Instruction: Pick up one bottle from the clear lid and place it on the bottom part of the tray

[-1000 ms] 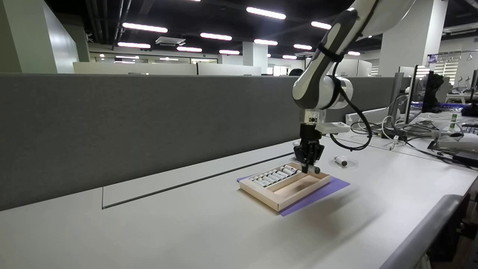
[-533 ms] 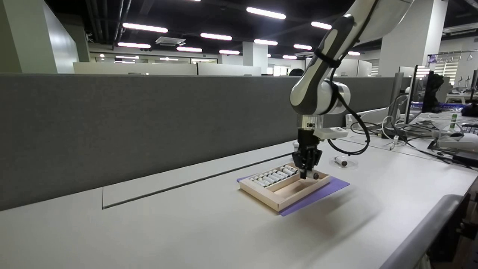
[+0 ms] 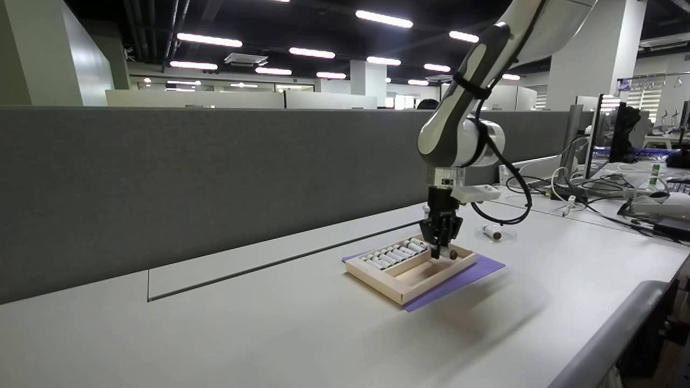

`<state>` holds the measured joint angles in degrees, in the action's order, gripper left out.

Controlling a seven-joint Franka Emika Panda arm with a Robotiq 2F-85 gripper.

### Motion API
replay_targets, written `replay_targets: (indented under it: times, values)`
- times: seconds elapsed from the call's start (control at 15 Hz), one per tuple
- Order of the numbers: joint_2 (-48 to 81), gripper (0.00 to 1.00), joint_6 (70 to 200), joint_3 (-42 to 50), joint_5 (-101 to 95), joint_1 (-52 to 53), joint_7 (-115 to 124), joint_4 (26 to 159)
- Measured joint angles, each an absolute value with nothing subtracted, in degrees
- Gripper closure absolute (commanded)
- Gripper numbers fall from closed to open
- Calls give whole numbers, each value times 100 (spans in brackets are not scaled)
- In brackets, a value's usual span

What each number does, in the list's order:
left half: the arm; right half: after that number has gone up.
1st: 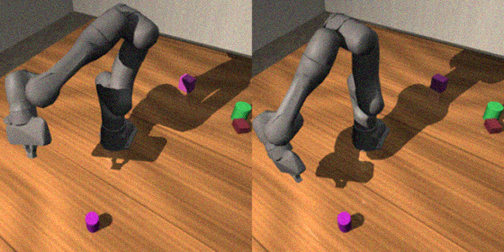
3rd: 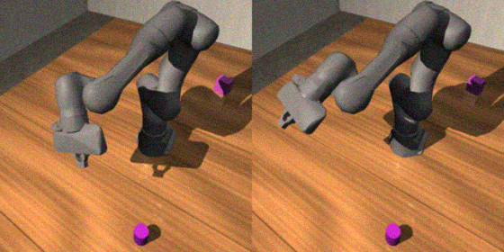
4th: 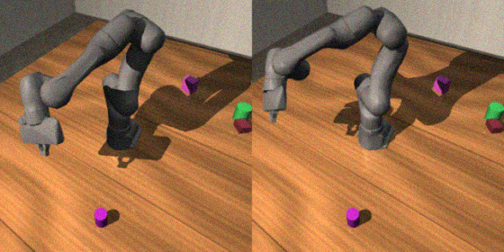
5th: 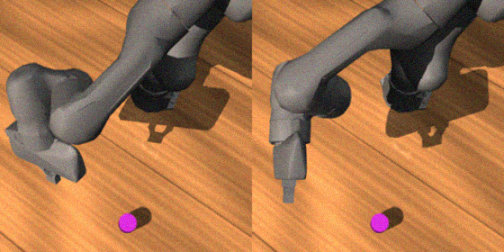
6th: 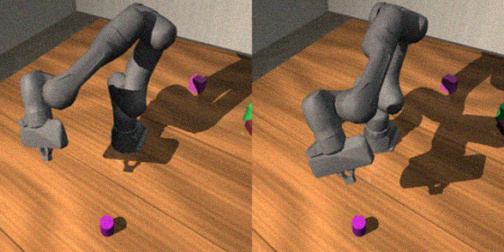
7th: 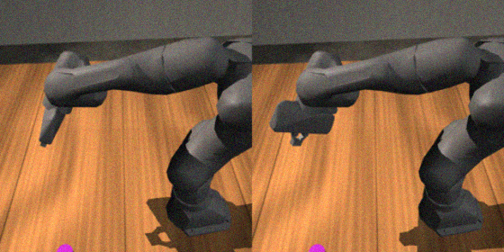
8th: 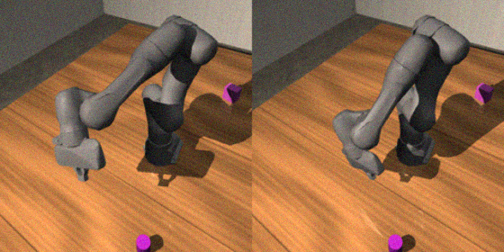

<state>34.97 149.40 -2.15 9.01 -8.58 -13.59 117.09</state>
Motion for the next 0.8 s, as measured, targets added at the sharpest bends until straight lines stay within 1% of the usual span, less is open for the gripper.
replay_targets:
  times: [0.2,0.27,0.33,0.47,0.67,0.8]
  values:
    - [3527,95,15006,-225,899,-859,-1375,11709]
    - [3544,55,15018,-229,897,-859,-1379,11709]
    - [3560,53,15024,-233,897,-859,-1383,11709]
    - [3584,40,15042,-240,895,-859,-1387,11709]
    - [3588,16,15081,-258,894,-860,-1406,11704]
    - [3579,3,15078,-290,895,-870,-1439,11682]
